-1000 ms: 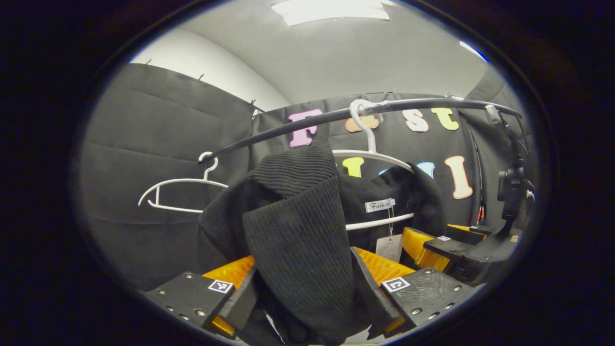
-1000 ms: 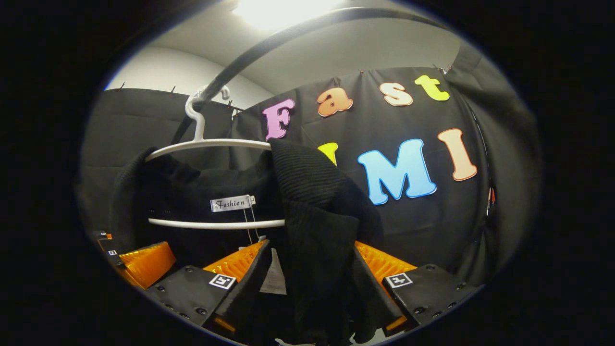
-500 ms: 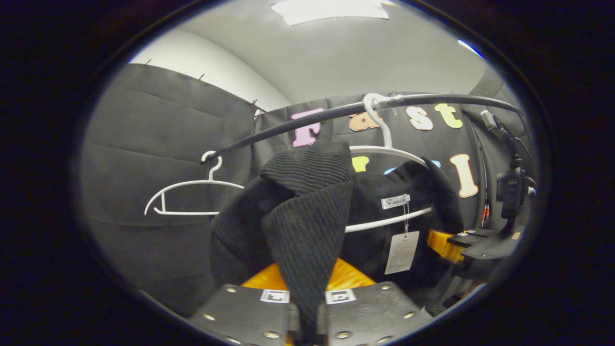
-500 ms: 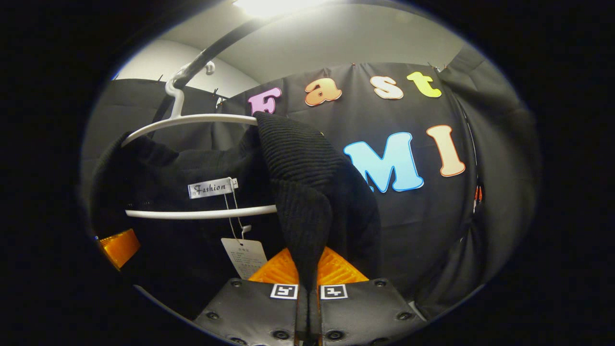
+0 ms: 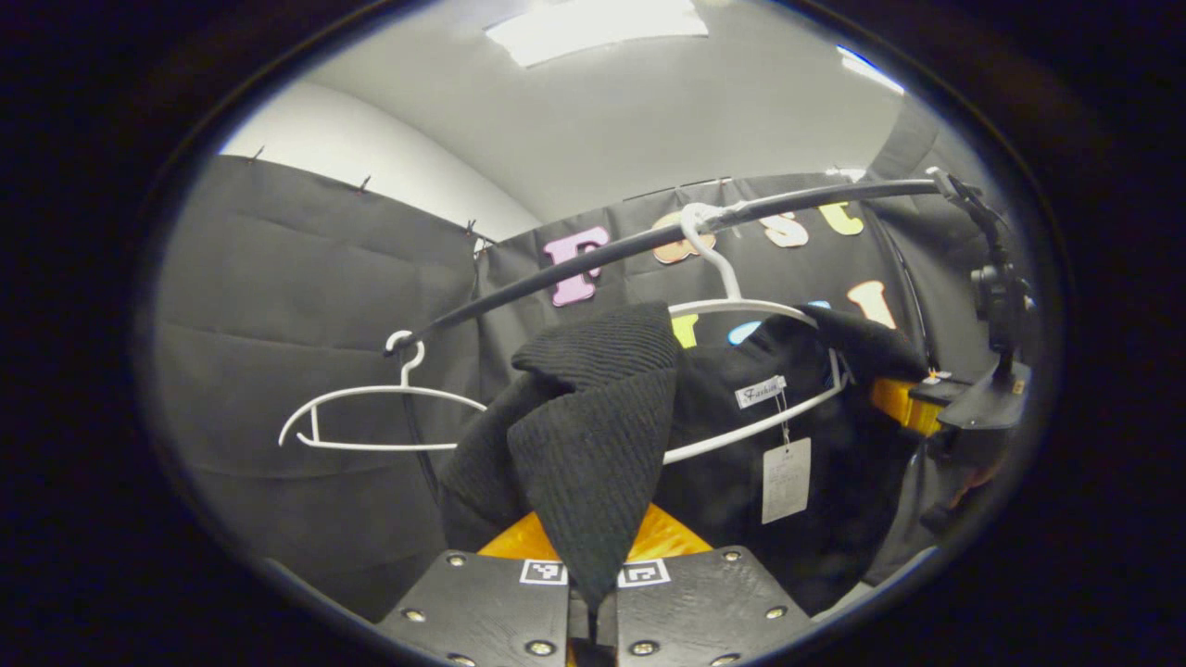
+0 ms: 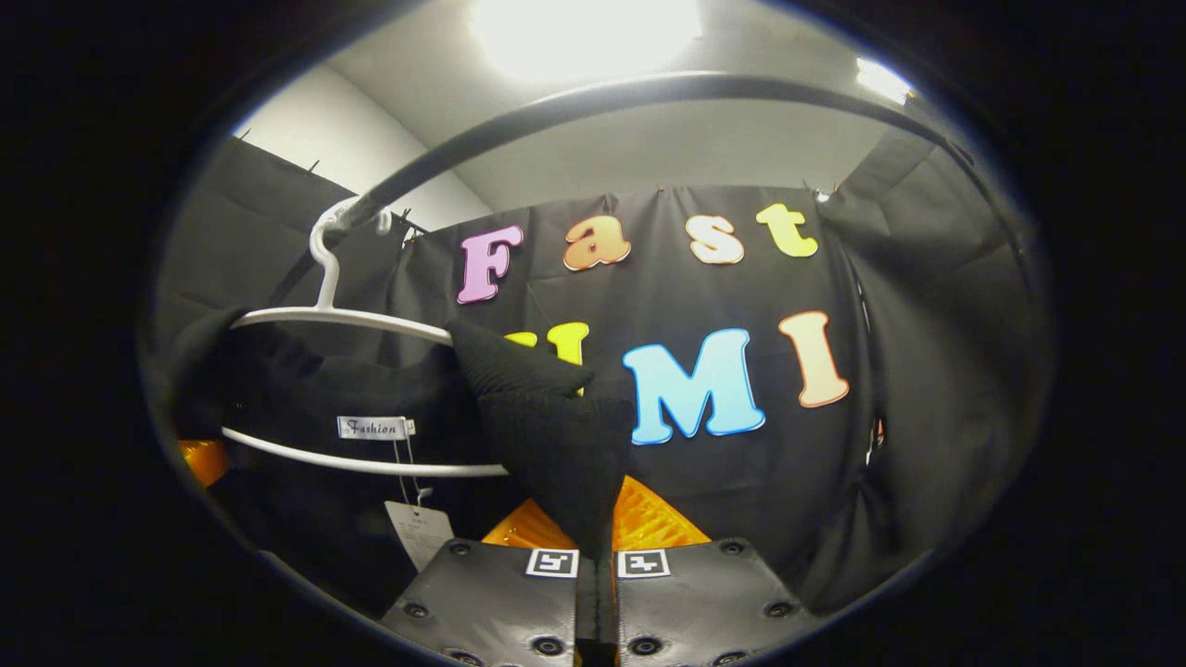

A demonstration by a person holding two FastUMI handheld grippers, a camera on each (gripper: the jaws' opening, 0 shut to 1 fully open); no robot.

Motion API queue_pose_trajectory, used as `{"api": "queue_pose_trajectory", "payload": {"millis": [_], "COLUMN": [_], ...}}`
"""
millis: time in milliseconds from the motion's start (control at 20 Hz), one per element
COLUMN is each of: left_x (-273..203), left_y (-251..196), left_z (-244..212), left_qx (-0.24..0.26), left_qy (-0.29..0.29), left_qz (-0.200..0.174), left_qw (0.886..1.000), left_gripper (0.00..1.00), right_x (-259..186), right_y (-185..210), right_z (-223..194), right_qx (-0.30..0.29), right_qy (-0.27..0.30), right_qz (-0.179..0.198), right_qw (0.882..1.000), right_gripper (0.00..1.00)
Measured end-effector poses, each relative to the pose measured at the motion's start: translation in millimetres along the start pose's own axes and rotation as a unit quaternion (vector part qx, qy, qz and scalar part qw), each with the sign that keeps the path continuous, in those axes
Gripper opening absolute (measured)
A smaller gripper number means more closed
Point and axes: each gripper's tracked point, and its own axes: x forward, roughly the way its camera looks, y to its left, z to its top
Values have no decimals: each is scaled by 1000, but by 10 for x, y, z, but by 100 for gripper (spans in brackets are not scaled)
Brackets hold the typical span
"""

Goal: Grasp the clothes on the hanger with both hands and then place them into the laundry hamper below.

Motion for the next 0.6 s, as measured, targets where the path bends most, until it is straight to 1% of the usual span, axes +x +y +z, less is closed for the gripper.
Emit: {"api": "queue_pose_trajectory", "payload": {"millis": [50,150,200,300,500,600], "left_x": [-52,-128,-186,-308,-474,-450], "left_y": [39,77,80,85,222,277], "left_z": [23,103,143,206,646,802], "left_qx": [-5,-12,-14,-22,3,3], "left_qy": [3,10,15,30,-7,-19], "left_qz": [2,-1,-7,-23,-25,-18], "left_qw": [1000,1000,1000,999,1000,1000], "left_gripper": [4,4,4,4,4,4], "right_x": [-11,13,29,33,95,77], "right_y": [-53,-163,-210,-250,-280,-264], "right_z": [74,251,315,408,466,505], "right_qx": [-6,-18,-23,-27,-22,-23], "right_qy": [-10,-31,-39,-49,-58,-67], "right_qz": [-6,-19,-25,-31,-35,-37], "right_qw": [1000,999,999,998,997,997], "right_gripper": [1,0,1,0,1,0]}}
